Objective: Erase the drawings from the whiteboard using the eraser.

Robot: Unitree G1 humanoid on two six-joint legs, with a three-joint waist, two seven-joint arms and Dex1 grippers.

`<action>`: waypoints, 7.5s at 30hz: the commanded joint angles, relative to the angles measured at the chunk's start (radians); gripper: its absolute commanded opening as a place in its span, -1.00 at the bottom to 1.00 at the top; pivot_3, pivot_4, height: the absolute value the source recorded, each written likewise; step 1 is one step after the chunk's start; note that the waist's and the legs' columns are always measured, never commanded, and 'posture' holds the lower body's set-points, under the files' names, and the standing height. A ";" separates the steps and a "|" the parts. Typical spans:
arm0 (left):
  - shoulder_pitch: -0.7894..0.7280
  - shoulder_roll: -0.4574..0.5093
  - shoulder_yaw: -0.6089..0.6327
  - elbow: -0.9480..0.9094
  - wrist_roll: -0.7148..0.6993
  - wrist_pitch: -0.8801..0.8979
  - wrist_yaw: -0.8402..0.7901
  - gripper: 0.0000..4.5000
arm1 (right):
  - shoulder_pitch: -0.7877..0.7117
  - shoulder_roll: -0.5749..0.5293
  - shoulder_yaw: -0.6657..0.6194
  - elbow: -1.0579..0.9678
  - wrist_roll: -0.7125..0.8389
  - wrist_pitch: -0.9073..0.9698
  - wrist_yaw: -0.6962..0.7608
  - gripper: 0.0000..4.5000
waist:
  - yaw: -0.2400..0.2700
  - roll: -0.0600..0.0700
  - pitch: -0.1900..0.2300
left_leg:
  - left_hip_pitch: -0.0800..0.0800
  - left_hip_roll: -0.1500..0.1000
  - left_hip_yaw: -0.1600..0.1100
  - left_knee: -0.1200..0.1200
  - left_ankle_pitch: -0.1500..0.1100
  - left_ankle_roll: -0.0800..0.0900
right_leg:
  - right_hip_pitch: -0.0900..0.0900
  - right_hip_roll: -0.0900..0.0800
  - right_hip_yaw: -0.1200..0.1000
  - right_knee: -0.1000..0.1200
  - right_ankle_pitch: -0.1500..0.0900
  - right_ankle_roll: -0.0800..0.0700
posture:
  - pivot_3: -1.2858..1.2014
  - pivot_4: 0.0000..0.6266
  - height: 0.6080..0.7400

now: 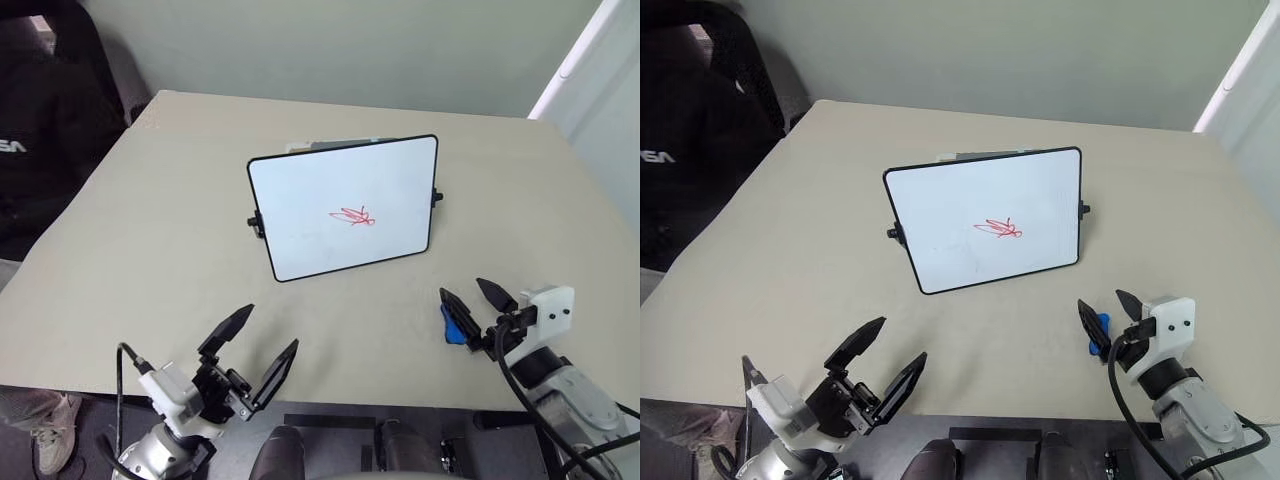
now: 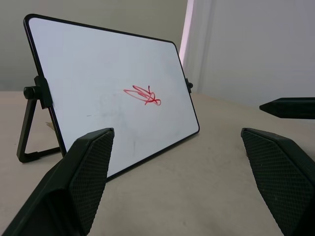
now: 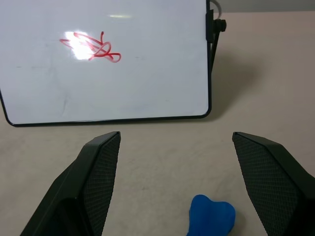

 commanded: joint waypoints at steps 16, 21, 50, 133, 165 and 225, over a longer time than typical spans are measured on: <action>-0.002 0.008 0.010 -0.025 -0.027 -0.005 0.000 1.00 | -0.023 -0.047 -0.092 -0.074 0.199 0.242 -0.127 0.70 | 0.000 0.000 0.000 | 0.000 0.000 0.000 0.000 0.000 0.000 | 0.000 0.000 0.001 0.000 0.000 0.000 | 0.03 -0.52 1.00; -0.004 0.013 0.025 -0.020 -0.039 -0.003 -0.003 1.00 | -0.080 -0.089 -0.098 -0.060 0.308 0.398 -0.189 0.70 | 0.000 0.000 0.000 | 0.000 0.000 0.001 0.000 0.000 0.000 | 0.000 0.000 0.001 0.000 0.000 0.001 | 0.03 -0.52 1.00; -0.004 0.018 0.057 -0.011 -0.070 0.008 -0.014 1.00 | -0.281 -0.197 -0.047 0.058 0.280 0.750 -0.248 0.70 | 0.000 0.000 0.000 | -0.001 -0.001 0.001 -0.001 -0.002 0.002 | 0.000 0.000 0.002 0.000 -0.002 0.003 | 0.03 -0.52 1.00; -0.044 0.011 0.084 0.016 -0.078 0.031 -0.014 1.00 | -1.191 0.020 0.380 0.596 -0.256 0.585 -0.075 -0.79 | -0.018 0.001 -0.001 | -0.001 0.001 0.009 0.002 0.007 -0.001 | -0.020 0.007 0.018 0.012 0.011 -0.008 | 0.03 -0.52 1.00; -0.039 0.005 0.066 0.006 -0.066 0.029 -0.014 1.00 | -1.174 0.064 0.377 0.544 -0.288 0.619 -0.044 -0.79 | -0.019 0.000 -0.001 | -0.003 0.003 0.013 -0.001 0.006 -0.001 | -0.024 0.008 0.019 0.011 0.009 -0.011 | 0.03 -0.52 1.00; -0.037 0.003 0.074 0.016 -0.077 0.034 -0.017 1.00 | -1.086 0.040 0.576 0.534 -0.316 0.602 0.085 -0.79 | -0.019 0.000 -0.001 | -0.002 0.005 0.016 0.001 0.004 -0.004 | -0.024 0.008 0.020 0.011 0.008 -0.008 | 0.03 -0.52 1.00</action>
